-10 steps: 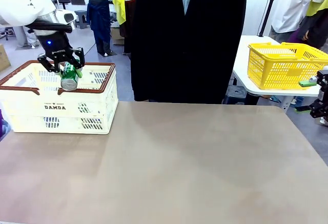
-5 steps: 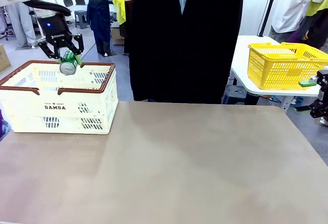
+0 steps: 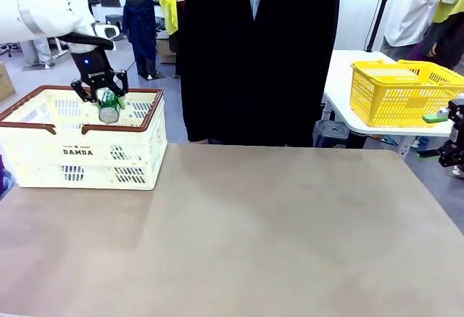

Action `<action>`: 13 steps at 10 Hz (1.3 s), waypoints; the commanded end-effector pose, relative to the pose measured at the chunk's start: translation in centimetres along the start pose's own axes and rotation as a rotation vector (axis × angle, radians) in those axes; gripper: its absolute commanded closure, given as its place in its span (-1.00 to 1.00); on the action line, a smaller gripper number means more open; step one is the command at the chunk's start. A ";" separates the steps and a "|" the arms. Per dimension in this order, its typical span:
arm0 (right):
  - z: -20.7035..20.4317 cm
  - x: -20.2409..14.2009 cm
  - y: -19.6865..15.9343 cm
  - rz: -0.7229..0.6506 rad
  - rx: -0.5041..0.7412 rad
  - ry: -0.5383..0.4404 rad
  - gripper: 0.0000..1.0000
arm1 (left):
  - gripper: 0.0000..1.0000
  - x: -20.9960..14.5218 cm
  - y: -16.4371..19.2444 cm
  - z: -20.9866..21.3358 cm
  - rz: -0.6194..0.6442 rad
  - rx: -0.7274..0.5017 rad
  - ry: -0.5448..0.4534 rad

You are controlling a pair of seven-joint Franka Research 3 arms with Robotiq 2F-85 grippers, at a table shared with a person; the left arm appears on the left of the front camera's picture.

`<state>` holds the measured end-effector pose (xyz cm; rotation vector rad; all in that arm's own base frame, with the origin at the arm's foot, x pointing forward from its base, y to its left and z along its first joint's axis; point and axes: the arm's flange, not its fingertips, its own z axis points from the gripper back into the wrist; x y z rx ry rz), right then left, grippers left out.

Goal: Place the drinks into the Shopping basket.
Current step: Pick up one drink and place it into the Shopping basket.

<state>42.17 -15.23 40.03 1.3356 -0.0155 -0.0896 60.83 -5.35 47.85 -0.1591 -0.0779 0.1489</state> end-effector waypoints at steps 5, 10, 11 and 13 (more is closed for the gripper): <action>0.2 -0.2 0.2 0.014 0.000 0.014 -1.00 | 1.00 -1.3 0.3 -4.4 -0.061 0.030 0.033; 0.2 -0.2 0.2 0.014 0.000 0.014 -1.00 | -1.00 -1.1 -0.3 -5.1 -0.057 0.023 0.052; 0.2 -0.2 0.2 0.014 0.000 0.014 -1.00 | -1.00 -1.1 -0.4 -4.9 -0.057 0.015 0.042; 0.2 -0.2 0.2 0.014 0.000 0.014 -1.00 | -1.00 -1.3 -0.7 -4.4 -0.058 -0.004 0.016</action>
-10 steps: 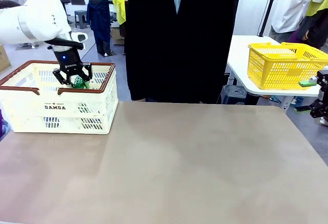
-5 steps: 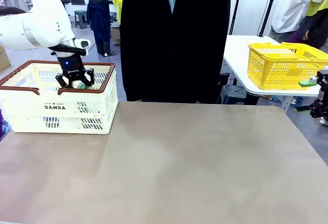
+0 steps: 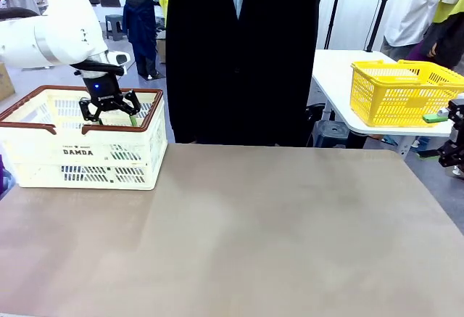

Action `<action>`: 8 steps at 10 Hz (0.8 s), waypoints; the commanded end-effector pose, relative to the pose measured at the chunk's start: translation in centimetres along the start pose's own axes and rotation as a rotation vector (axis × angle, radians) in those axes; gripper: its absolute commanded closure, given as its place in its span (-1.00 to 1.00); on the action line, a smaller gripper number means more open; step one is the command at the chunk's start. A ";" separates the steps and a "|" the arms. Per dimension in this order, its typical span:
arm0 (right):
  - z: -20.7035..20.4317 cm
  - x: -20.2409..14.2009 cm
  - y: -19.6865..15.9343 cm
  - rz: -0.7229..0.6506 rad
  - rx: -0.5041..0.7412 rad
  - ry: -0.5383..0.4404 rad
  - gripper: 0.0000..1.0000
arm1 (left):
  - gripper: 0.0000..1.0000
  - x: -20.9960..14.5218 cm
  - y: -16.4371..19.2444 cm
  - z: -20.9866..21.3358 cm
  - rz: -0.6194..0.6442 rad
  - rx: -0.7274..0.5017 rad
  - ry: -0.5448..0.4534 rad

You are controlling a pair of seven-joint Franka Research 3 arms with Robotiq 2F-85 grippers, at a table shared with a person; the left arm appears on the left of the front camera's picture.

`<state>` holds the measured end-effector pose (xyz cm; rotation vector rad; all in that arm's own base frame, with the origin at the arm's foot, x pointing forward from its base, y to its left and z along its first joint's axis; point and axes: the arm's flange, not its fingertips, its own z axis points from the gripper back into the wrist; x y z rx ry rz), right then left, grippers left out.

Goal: Place the drinks into the Shopping basket.
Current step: Pick up one drink and place it into the Shopping basket.

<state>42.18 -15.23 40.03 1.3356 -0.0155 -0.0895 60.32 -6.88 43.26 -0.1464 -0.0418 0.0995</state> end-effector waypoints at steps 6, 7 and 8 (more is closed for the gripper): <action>0.2 -0.2 0.2 0.014 0.000 0.014 -1.00 | -1.00 -4.0 3.3 9.9 -0.011 -0.518 0.081; 0.2 -0.2 0.2 0.014 0.000 0.014 -1.00 | -1.00 -5.1 6.0 12.2 0.086 -0.771 0.107; 0.2 -0.2 0.2 0.014 0.000 0.014 -1.00 | -1.00 -7.1 9.3 13.1 0.048 -0.921 0.102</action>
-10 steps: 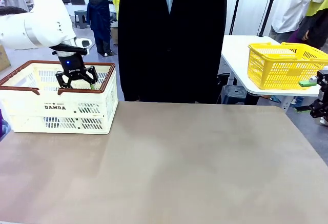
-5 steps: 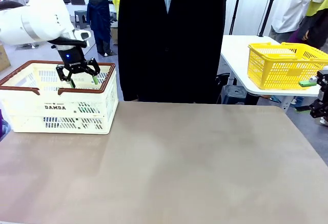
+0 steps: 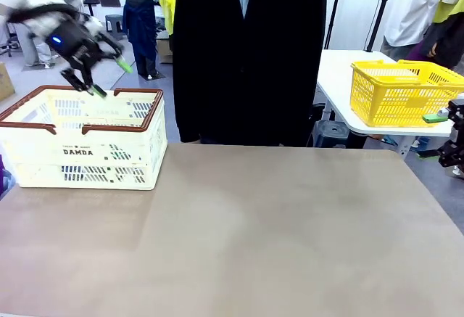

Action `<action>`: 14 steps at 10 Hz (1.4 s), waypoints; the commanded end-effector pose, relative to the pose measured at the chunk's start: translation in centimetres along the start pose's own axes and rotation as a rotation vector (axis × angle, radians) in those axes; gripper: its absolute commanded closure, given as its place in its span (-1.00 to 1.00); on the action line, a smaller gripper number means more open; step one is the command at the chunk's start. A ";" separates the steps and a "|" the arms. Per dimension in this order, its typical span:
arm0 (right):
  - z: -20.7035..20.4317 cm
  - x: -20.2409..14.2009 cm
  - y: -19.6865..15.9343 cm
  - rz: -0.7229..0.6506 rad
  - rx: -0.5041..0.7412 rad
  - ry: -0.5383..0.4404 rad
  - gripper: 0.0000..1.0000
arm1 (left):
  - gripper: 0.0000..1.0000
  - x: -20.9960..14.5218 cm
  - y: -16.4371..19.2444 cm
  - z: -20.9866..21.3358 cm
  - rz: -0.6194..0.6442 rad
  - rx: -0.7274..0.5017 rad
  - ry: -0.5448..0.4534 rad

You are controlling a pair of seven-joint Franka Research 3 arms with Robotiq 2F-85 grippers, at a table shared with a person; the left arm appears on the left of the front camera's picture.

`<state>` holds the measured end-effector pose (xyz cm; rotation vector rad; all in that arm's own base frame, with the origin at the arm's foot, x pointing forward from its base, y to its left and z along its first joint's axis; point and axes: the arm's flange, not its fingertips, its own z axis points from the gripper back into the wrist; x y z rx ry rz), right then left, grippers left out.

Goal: Place the drinks into the Shopping basket.
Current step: Pick up one drink and place it into the Shopping basket.

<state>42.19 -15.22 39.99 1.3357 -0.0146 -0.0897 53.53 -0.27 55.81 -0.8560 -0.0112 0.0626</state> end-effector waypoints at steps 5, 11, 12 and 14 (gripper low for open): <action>0.2 -0.2 0.2 0.015 0.000 0.014 -1.00 | -1.00 -18.3 17.4 7.8 0.023 -0.739 -0.089; 0.2 -0.2 0.2 0.015 0.000 0.014 -1.00 | -1.00 -16.4 16.1 8.1 0.000 -0.712 -0.031; 0.2 -0.2 0.2 0.015 0.000 0.014 -1.00 | -1.00 -16.4 16.1 8.1 0.000 -0.712 -0.031; 0.2 -0.2 0.2 0.015 0.000 0.014 -1.00 | -1.00 -16.4 16.1 8.1 0.000 -0.712 -0.031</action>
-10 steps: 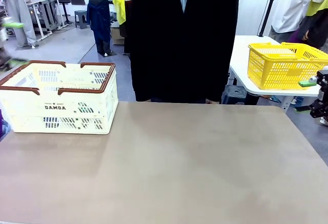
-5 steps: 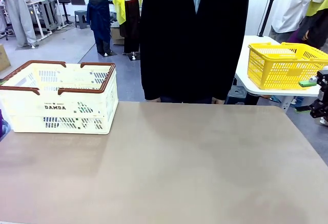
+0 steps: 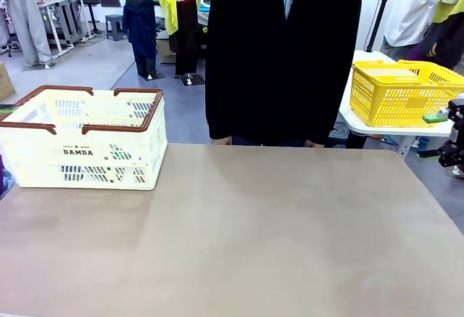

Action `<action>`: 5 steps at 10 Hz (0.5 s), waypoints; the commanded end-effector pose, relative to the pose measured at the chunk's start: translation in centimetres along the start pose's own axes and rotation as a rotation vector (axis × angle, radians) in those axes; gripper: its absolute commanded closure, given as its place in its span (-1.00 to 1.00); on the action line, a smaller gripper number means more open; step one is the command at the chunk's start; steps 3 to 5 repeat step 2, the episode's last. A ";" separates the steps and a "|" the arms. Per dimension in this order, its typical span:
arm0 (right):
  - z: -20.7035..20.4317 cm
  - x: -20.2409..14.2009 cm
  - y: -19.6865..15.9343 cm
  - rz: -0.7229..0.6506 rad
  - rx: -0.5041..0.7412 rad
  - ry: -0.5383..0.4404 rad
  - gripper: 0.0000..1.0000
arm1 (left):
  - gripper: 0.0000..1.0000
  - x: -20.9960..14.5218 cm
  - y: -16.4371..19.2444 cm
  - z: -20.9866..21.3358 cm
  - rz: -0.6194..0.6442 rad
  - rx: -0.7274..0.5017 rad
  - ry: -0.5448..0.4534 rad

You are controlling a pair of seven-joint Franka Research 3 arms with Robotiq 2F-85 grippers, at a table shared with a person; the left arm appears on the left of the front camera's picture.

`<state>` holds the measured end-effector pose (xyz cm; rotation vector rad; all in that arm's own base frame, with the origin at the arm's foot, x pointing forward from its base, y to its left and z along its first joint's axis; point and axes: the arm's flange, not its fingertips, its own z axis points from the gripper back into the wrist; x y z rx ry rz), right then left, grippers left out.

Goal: Place the drinks into the Shopping basket.
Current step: Pick up one drink and place it into the Shopping basket.

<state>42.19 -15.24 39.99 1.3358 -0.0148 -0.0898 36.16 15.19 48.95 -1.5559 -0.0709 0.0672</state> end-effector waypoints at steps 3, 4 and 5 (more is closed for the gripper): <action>0.2 -0.2 0.2 0.015 0.000 0.014 -1.00 | -1.00 -0.1 -0.3 0.2 0.008 -0.011 0.000; 0.2 -0.2 0.2 0.015 0.000 0.014 -1.00 | -1.00 -0.1 -0.3 0.2 0.008 -0.011 0.000; 0.2 -0.2 0.2 0.015 0.000 0.014 -1.00 | -1.00 -0.1 -0.3 0.2 0.008 -0.011 0.000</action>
